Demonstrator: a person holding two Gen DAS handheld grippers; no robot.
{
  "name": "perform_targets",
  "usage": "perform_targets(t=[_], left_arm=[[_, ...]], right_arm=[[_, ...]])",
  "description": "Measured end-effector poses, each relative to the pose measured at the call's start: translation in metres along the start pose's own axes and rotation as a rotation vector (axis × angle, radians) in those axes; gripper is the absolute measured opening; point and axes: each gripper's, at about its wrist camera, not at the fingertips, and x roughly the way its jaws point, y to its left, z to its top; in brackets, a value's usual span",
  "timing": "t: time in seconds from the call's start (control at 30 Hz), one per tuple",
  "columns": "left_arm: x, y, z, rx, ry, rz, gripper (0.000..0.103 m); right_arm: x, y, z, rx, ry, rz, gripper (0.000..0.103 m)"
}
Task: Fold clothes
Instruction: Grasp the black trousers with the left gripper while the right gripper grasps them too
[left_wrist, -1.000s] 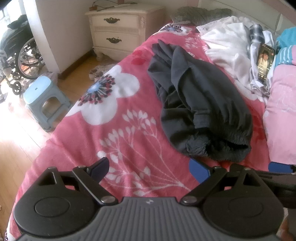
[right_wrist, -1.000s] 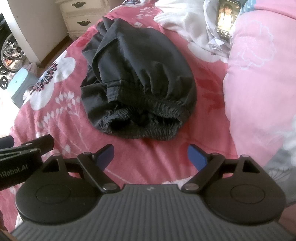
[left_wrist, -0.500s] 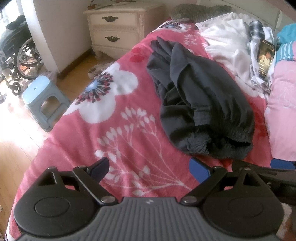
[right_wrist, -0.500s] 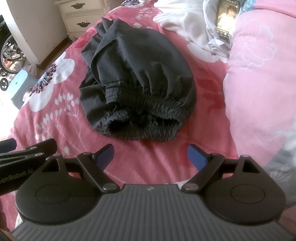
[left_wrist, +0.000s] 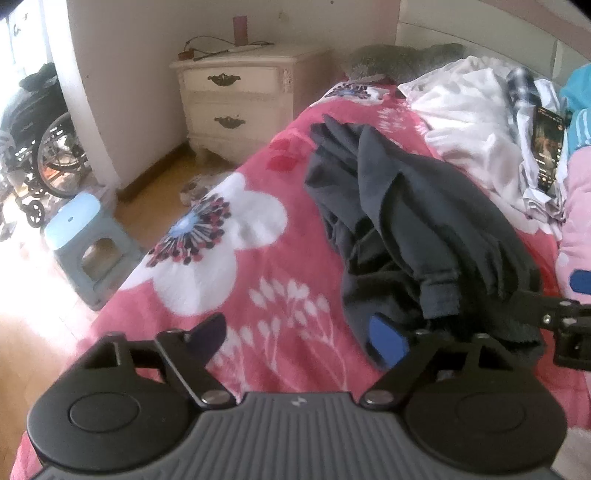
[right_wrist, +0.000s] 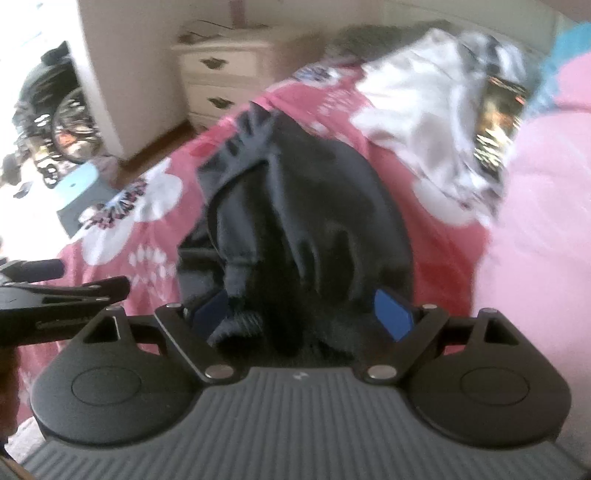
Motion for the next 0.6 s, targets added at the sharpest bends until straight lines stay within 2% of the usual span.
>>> perform_targets(t=[0.1,0.17,0.33,0.53,0.6], left_arm=[[0.009,0.003,0.003,-0.018,-0.02,-0.017,0.071],[0.011,0.005,0.005,-0.024,-0.051,-0.02,0.062],[0.02,0.003,0.016,-0.009,-0.149,-0.05,0.059],[0.029,-0.02,0.029,0.102,-0.223,-0.093,0.059],[0.032,-0.027,0.028,0.124,-0.229,-0.112,0.058]], right_arm=[[0.019,0.009,0.004,-0.079,-0.021,0.058,0.086],[0.031,0.017,0.005,-0.136,-0.026,0.083,0.085],[0.058,0.029,0.006,-0.223,-0.016,0.118,0.074],[0.082,0.016,0.001,-0.239,0.038,0.089,0.048],[0.083,0.004,0.002,-0.203,0.038,0.091,0.027]])
